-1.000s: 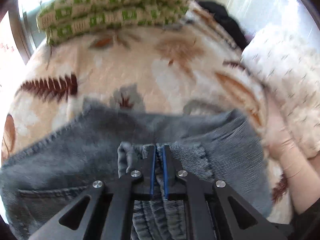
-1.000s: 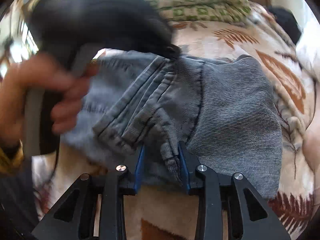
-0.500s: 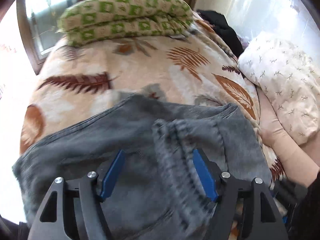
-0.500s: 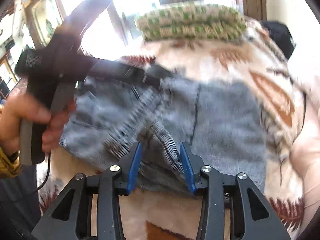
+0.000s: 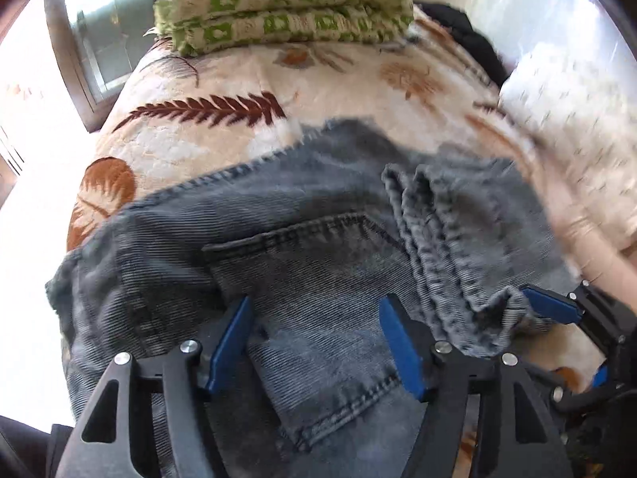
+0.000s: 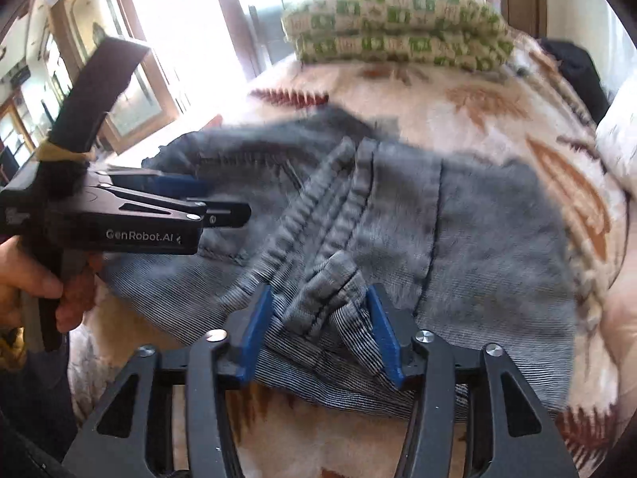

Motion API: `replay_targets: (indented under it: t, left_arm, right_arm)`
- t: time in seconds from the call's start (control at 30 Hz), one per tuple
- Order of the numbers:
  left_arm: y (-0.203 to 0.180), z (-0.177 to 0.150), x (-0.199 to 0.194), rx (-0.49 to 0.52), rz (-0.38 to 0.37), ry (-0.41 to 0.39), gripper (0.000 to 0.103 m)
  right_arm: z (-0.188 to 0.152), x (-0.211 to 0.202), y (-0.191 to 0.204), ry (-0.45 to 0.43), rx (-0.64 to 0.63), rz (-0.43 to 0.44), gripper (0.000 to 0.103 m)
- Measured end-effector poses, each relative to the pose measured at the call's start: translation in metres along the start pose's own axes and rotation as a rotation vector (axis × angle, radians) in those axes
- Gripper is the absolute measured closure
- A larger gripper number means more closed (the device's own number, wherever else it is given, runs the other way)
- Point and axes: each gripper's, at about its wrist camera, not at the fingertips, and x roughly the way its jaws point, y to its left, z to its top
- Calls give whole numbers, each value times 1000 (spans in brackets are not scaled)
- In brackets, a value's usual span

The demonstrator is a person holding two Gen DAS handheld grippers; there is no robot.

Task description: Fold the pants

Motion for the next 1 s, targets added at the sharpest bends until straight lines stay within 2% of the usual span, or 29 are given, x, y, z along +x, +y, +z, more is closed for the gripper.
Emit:
replay_targets:
  t: [0.07,0.1,0.27,0.67,0.9,1.0]
  left_arm:
    - [8,-1,-14,-13,17,-20,8]
    - [13,-4,-21,-15,32,-22,6]
    - [38,-21,-36,-9,65,-4,5]
    - [106,-35,-47,-126,88,-1,5]
    - [149,-39,-31,-228,123,13,5]
    - [158,-38,-19,-261,111,32,5]
  right_arm:
    - [1,-16,15,-51,-71,-15,34]
    - [1,-21,22,-66,-100,-14,33]
    - [3,-24,63,-80,-231,30,32]
    - [-1,2,147,-31,-417,166,32]
    - [-11,24,198,-16,-619,160,32]
    - [-13,39,211,-1,-680,151,32]
